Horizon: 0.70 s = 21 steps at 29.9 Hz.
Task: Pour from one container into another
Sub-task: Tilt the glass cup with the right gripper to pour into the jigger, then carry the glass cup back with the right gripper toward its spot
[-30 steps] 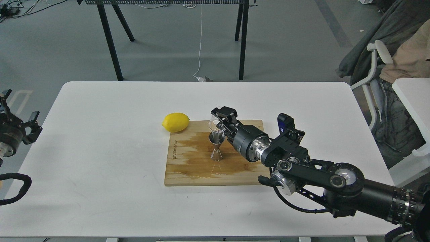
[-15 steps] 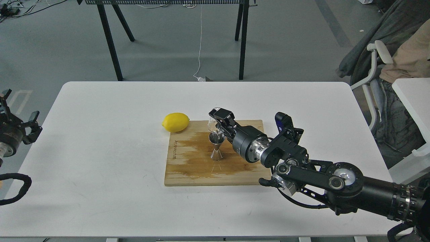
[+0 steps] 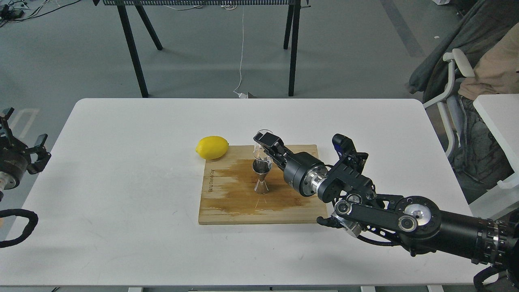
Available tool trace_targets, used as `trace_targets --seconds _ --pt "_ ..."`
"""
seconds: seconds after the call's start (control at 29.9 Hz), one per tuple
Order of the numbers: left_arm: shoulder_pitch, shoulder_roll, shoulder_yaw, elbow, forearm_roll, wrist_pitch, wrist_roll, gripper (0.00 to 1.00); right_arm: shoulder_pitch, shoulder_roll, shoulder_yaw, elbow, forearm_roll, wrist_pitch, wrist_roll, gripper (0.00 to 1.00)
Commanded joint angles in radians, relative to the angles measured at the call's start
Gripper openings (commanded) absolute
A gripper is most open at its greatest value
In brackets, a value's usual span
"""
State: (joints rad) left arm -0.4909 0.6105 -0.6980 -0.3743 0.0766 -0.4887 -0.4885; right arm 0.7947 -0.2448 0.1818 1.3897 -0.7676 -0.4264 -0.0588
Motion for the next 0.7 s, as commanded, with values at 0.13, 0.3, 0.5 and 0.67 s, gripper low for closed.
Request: trace_targets --seconds 0.13,0.3,0.5,0.67 --pt "0.0 0.0 0.0 0.0 0.0 0.0 0.0 0.97 0.001 -0.002 -0.024 -0.003 -0.032 -0.002 0.001 0.43" --pt "0.0 0.0 0.0 0.0 0.0 0.0 0.0 0.97 0.021 -0.002 -0.044 -0.004 -0.033 -0.002 0.002 0.43" --pt "0.0 0.0 -0.001 0.0 0.0 0.0 0.0 0.97 0.046 -0.001 -0.054 -0.017 -0.033 -0.003 0.004 0.43" --pt "0.0 0.0 -0.001 0.0 0.0 0.0 0.0 0.97 0.058 -0.001 -0.068 -0.018 -0.044 -0.003 0.004 0.43"
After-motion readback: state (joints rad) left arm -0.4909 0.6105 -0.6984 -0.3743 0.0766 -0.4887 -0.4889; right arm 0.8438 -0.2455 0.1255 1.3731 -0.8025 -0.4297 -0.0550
